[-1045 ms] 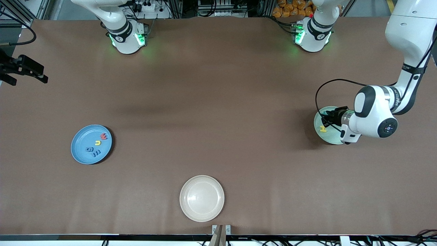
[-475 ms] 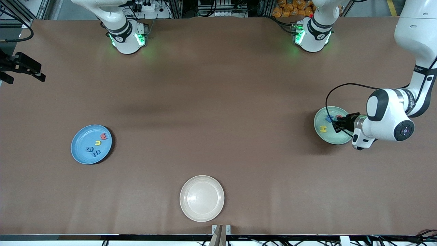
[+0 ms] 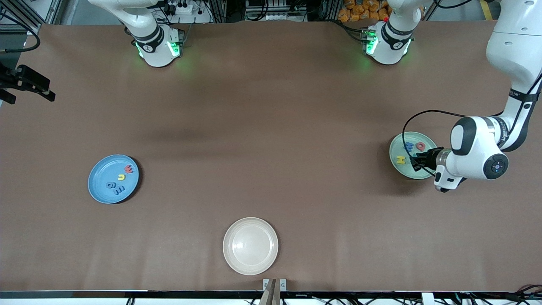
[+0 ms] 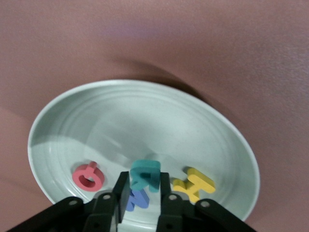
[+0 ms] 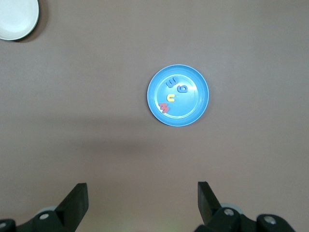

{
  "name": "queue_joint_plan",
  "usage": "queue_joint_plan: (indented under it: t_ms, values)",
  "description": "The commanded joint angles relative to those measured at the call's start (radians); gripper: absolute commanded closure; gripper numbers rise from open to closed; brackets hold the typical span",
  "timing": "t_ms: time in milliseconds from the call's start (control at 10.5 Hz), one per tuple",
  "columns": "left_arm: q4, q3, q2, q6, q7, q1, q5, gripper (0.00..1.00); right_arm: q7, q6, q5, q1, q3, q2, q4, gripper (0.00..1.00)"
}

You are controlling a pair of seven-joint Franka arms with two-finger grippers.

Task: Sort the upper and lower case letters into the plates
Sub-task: 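Lower the R into the green plate and open the left gripper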

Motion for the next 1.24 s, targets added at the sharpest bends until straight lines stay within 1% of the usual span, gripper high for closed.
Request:
queue_joint_plan:
  t_ms: [0, 190, 475, 570, 665, 760, 855, 950, 1140]
  values:
    - [0.011, -0.006, 0.004, -0.001, 0.014, 0.016, 0.029, 0.0, -0.009, 0.004, -0.008, -0.003, 0.006, -0.012, -0.009, 0.0]
    - [0.011, -0.007, -0.007, -0.004, 0.043, 0.009, 0.032, 0.0, -0.009, 0.002, -0.014, 0.0, 0.009, -0.013, -0.009, 0.0]
    - [0.032, -0.018, -0.083, -0.024, 0.28, 0.004, 0.031, 0.0, -0.009, -0.008, -0.014, -0.002, 0.009, -0.03, -0.006, 0.0]
    - [0.054, -0.021, -0.106, -0.041, 0.298, 0.001, 0.031, 0.0, -0.009, -0.011, -0.014, -0.005, 0.008, -0.035, -0.007, 0.0]
    - [0.084, -0.053, -0.134, -0.071, 0.298, 0.004, 0.031, 0.0, -0.014, -0.013, -0.014, -0.009, 0.003, -0.042, -0.009, 0.0]
    - [0.139, -0.067, -0.161, -0.143, 0.298, 0.004, 0.02, 0.0, -0.014, -0.019, -0.014, -0.011, 0.002, -0.055, -0.009, 0.0]
    - [0.208, -0.096, -0.181, -0.212, 0.296, 0.004, 0.016, 0.0, -0.014, -0.019, -0.014, -0.011, 0.002, -0.058, -0.009, 0.0]
    - [0.277, -0.111, -0.189, -0.276, 0.298, 0.004, 0.017, 0.0, -0.014, -0.019, -0.014, -0.011, 0.002, -0.058, -0.009, 0.0]
    - [0.362, -0.118, -0.198, -0.328, 0.299, 0.004, 0.017, 0.0, -0.014, -0.024, -0.014, -0.011, 0.002, -0.061, -0.009, 0.0]
